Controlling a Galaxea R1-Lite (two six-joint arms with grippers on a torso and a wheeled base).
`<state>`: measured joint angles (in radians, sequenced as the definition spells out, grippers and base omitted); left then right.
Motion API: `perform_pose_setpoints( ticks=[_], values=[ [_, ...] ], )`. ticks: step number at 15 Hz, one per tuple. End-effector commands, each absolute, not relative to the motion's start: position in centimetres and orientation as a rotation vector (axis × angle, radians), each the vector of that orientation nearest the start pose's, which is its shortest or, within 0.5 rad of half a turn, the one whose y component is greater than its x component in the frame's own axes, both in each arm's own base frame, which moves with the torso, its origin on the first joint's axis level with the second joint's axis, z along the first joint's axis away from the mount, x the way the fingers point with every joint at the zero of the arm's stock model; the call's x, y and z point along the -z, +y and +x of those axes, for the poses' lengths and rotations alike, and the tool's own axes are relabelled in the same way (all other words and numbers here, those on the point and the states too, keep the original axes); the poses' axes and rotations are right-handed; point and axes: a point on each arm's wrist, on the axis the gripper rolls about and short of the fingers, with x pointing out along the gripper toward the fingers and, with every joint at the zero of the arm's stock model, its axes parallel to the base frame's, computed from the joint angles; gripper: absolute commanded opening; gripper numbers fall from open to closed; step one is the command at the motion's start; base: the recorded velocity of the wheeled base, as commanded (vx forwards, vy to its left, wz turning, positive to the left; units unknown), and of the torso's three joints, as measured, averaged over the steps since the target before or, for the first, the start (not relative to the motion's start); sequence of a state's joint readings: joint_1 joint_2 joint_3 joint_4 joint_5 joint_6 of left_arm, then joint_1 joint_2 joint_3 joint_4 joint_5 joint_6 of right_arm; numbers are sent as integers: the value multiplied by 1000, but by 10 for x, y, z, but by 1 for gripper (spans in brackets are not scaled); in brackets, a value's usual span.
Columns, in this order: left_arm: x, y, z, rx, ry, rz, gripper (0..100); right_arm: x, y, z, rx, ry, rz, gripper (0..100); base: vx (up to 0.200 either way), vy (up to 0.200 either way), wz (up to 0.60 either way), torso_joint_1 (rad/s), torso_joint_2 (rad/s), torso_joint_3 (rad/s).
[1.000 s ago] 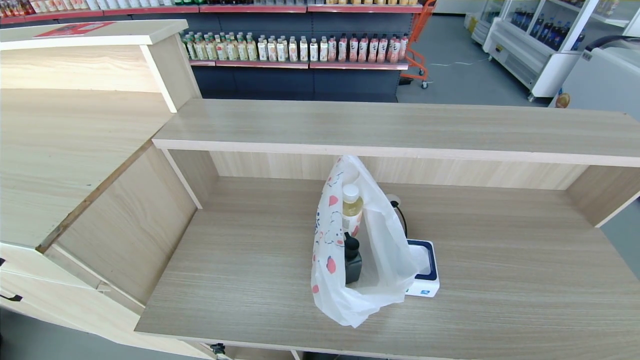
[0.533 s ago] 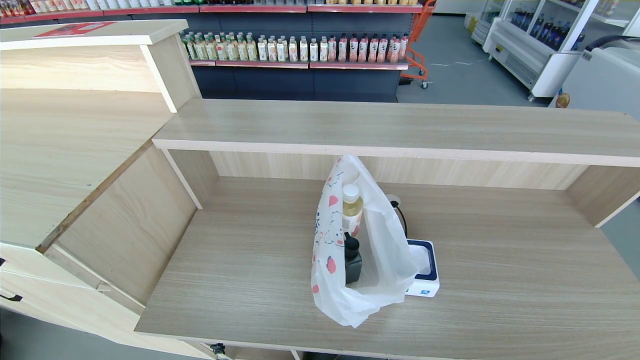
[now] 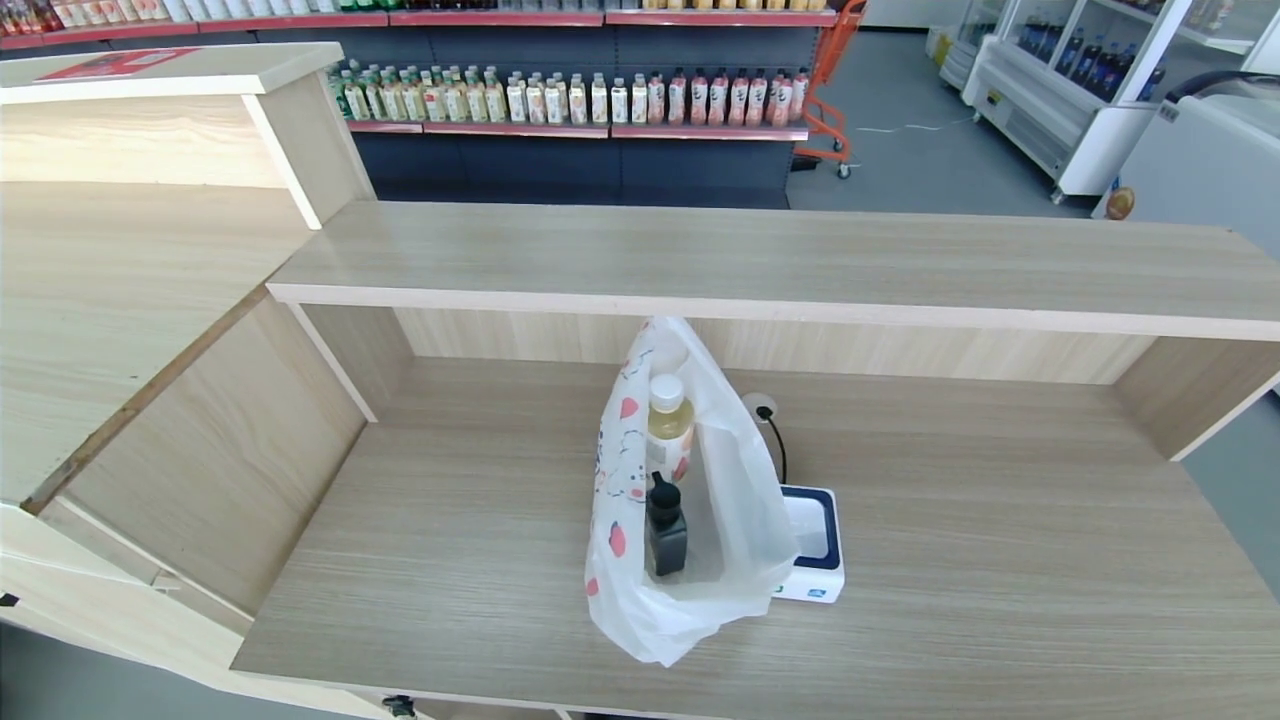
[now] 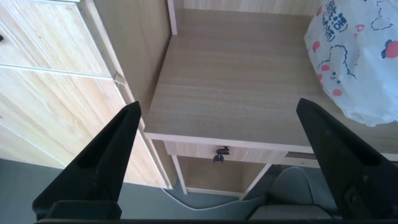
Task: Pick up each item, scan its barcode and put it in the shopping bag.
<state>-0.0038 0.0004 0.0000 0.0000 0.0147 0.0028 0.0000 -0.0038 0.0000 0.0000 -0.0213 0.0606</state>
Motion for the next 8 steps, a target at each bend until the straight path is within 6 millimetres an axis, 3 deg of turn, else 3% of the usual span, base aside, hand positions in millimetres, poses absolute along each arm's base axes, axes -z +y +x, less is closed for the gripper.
perform_pose_setpoints(
  ticks=[1, 4, 8],
  values=[
    [-75, 0, -23, -11, 0, 3, 100, -75, 0, -23, 21, -1, 60, 0, 0, -200, 0, -2, -7, 2],
    [-75, 0, -23, -11, 0, 0, 100, -75, 0, -23, 21, -1, 61, 0, 0, -200, 0, 1, 4, 1],
    [-75, 0, -23, -9, 0, 3, 100, -75, 0, -23, 21, -1, 60, 0, 0, 0, 0, 0, 0, 0]
  ],
)
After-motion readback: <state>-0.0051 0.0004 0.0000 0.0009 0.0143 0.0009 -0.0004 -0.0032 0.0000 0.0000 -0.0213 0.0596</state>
